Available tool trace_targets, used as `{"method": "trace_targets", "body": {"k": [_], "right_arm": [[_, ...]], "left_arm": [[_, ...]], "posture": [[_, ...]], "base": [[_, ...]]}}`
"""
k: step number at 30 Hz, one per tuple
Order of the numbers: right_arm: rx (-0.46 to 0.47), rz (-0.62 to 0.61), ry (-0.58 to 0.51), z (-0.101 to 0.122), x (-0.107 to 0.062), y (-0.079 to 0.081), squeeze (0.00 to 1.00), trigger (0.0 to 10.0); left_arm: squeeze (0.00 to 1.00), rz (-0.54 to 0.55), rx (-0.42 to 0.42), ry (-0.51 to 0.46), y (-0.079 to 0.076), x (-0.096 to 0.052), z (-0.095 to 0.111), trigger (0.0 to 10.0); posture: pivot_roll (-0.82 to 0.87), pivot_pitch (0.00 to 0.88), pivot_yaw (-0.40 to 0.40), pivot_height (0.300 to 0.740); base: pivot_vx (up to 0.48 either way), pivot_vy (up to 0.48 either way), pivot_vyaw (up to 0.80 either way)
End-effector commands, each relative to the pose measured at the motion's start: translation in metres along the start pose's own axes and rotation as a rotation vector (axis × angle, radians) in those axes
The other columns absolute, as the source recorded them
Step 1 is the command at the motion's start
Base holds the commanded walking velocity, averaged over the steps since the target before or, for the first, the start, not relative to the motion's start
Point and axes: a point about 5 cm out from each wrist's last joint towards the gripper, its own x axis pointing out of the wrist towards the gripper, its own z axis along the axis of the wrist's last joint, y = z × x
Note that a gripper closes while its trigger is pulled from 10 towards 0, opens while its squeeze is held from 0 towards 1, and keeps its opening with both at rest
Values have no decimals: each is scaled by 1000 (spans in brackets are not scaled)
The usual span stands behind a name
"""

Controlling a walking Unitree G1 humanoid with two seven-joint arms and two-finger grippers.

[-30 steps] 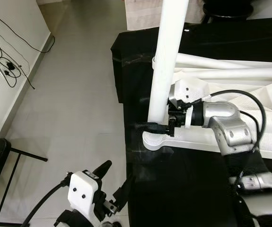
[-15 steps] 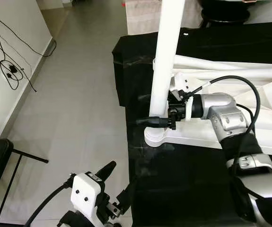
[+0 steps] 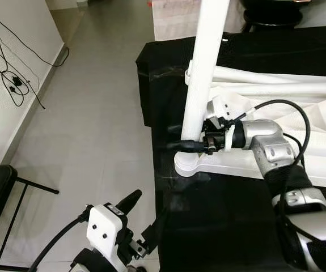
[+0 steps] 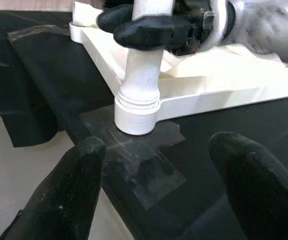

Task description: Building children table

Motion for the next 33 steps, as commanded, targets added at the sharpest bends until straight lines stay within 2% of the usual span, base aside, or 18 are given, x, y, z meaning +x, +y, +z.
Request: {"method": "trace_targets", "body": {"k": [1,2,3,5,6,7,8,9,10,11,12,13,19,20,26,27,30,33], "right_arm": [[53,-37,15,-12,-2,11,0,0],[53,-37,15,-12,-2,11,0,0],[75,-149,19,-13,-3,14,0,0],[84,-532,69,-20,1,21,0,0],[84,-532,69,-20,1,21,0,0],[99,-812,130,-28,-3,31,0,0],[99,-812,130,-28,-3,31,0,0],[100,-913,168,-37,1,58,0,0],[104,-955,183,-39,3,76,0,0],[104,-955,183,-39,3,76,0,0],[114,-953,188,-42,8,84,0,0],[114,-916,177,-43,13,84,0,0],[114,-897,160,-40,20,75,0,0],[119,-900,170,-37,22,76,0,10000],[146,-842,134,-25,29,77,0,10000],[149,-777,85,-17,32,74,1000,10000],[144,-691,32,-9,34,70,1000,10000],[62,-355,-56,14,34,55,1000,10000]], "left_arm": [[0,-6,-16,12,0,-2,-4,10000],[0,-6,-16,12,0,-2,-4,10000],[0,-4,-15,11,0,-2,-4,10000],[0,2,-13,10,1,-3,-4,10000],[0,2,-13,10,1,-3,-4,10000],[0,6,-12,9,2,-3,-3,10000],[0,6,-12,9,2,-3,-3,10000],[0,12,-9,6,3,-3,-3,10000],[0,16,-8,3,4,-2,-3,10000],[0,16,-8,3,4,-2,-3,10000],[0,22,-5,1,5,-2,-3,10000],[0,24,-3,0,5,-2,-3,10000],[0,29,1,-2,6,-1,-4,10000],[0,34,3,-4,7,-1,-4,10000],[0,39,3,-8,8,-1,-4,10000],[0,39,3,-9,8,-1,-3,10000],[0,40,3,-11,8,0,-3,10000],[0,48,4,-16,9,1,-4,10000]], "posture": [[-8,200,48,740],[-8,200,48,740],[-10,199,47,740],[-11,199,40,740],[-11,199,40,740],[-20,203,40,740],[-20,203,40,740],[-17,203,48,740],[-17,203,48,740],[-17,203,48,740],[-24,195,52,740],[-11,183,47,740],[-14,181,48,740],[-12,182,48,740],[-18,179,46,740],[-17,178,45,740],[-17,178,45,740],[-11,177,43,740]], "base": [[0,0,0],[0,0,0],[0,0,0],[0,0,0],[0,0,0],[0,0,0],[0,0,0],[0,0,0],[0,0,0],[0,0,0],[0,0,0],[0,0,0],[0,0,0],[0,0,0],[0,0,0],[0,0,0],[0,0,0],[0,0,0]]}}
